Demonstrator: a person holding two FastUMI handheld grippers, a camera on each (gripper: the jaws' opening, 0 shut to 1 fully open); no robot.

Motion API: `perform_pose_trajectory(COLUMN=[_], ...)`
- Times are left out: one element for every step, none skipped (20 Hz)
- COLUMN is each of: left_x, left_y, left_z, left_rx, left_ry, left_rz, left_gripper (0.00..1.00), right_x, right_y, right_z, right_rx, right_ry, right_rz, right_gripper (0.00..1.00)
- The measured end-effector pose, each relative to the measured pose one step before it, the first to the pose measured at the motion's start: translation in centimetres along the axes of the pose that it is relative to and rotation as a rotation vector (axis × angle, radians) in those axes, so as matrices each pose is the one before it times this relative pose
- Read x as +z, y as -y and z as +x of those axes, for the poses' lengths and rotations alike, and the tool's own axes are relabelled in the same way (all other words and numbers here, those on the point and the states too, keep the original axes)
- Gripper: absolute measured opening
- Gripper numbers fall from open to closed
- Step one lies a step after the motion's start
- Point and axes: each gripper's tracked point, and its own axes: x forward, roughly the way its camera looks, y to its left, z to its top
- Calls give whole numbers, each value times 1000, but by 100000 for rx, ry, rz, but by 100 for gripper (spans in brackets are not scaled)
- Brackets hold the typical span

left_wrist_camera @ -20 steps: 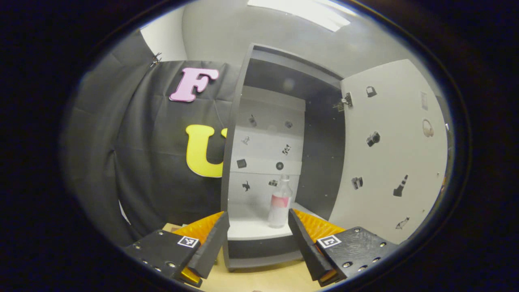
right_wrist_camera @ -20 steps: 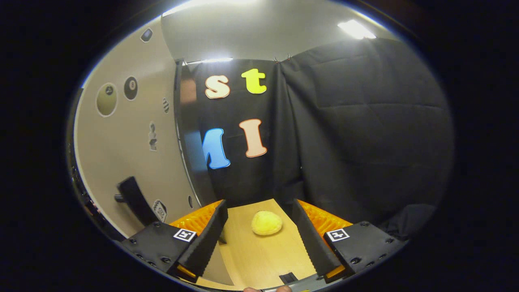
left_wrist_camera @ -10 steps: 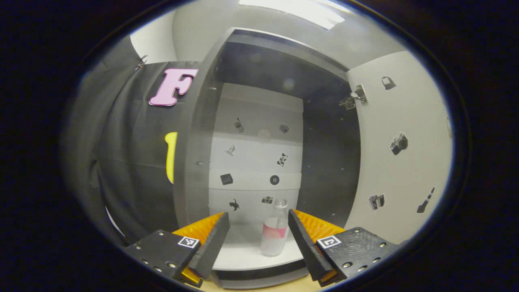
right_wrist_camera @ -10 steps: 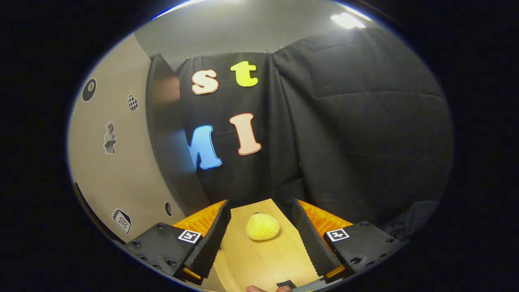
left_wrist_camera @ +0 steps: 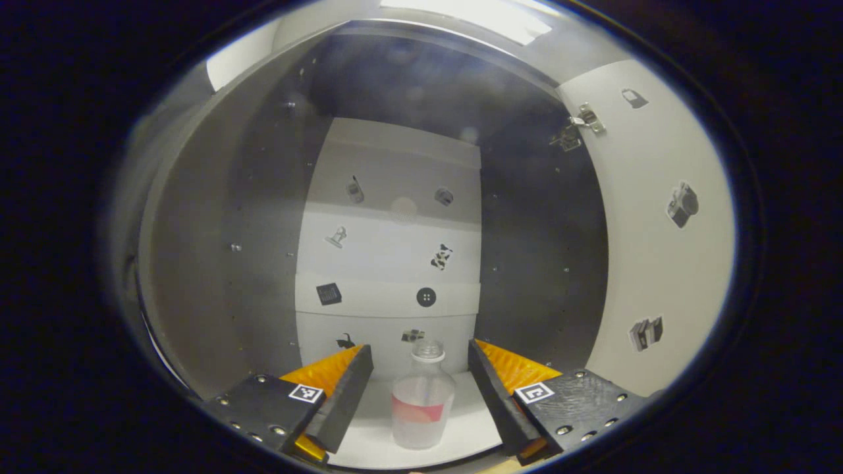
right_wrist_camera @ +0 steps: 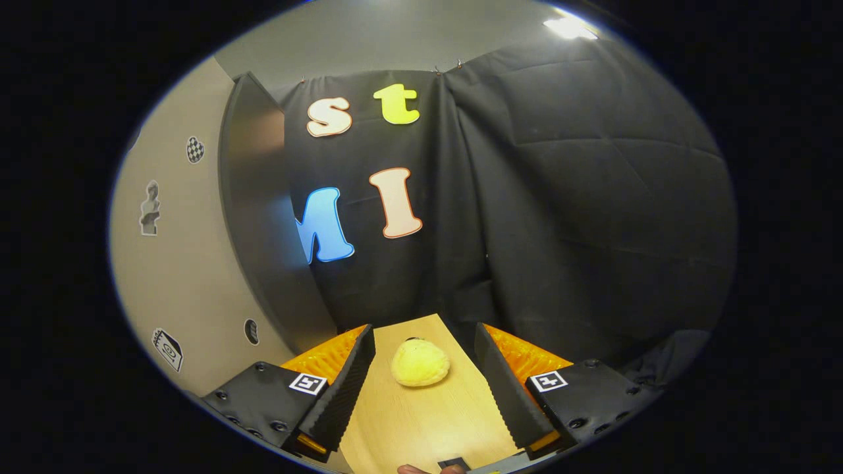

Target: Open the cabinet door with the right hand, grasp the bottle in the cabinet with the left hand and place it on the coaster, then close the cabinet door with the right hand.

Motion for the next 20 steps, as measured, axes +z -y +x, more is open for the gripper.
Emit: perform_pose_trajectory(left_x=[-457,-766,-764,-709,-471,-653,-568,-640,-396,-458,-405,-400,-397,-486,-421,-454,-343,-182,-75,-134], left_y=[-19,-21,-137,-132,-88,-6,96,135,337,257,174,198,150,-109,-142,-208,-123,1,50,38], left_z=[355,657,652,413,150,286,201,299,240,128,50,233,98,63,74,57,38,-34,19,-31], left_rx=[-22,-136,121,11,340,-31,146,43,-546,-455,-263,-189,-175,645,890,1056,589,107,-244,-103], left_ry=[-846,-1331,-1501,-1278,-638,-1038,-1226,-907,-633,-901,-836,-729,-792,-779,-914,-737,-740,-270,-116,-225], left_rz=[-818,-1181,-1239,-840,-341,-140,553,678,796,808,807,385,131,190,490,511,286,-349,-849,-789], left_gripper=[90,90,90,89,87,90,88,90,90,90,87,90,88,90,90,90,88,90,88,88], right_x=[-20,52,41,17,-27,-5,79,95,79,51,-114,-45,-197,-54,-7,-43,-38,18,55,73], right_y=[62,46,-54,29,32,130,-45,4,-168,-64,-20,36,10,26,-51,68,96,78,43,104], right_z=[332,215,485,295,204,220,311,260,300,212,199,193,148,104,339,93,121,56,130,131], right_rx=[424,134,123,392,316,244,265,359,493,457,324,181,228,260,213,240,174,224,148,123], right_ry=[-85,-297,-386,-501,-461,-491,-231,52,49,-84,-230,-194,-380,-338,-398,-277,-138,-14,142,7], right_rz=[-354,-418,-297,-234,-132,-131,-170,-113,-191,-235,-314,-256,-215,-182,-136,-52,7,73,137,236], right_gripper=[96,96,96,96,96,96,96,89,96,96,96,96,89,96,89,89,89,89,89,89])
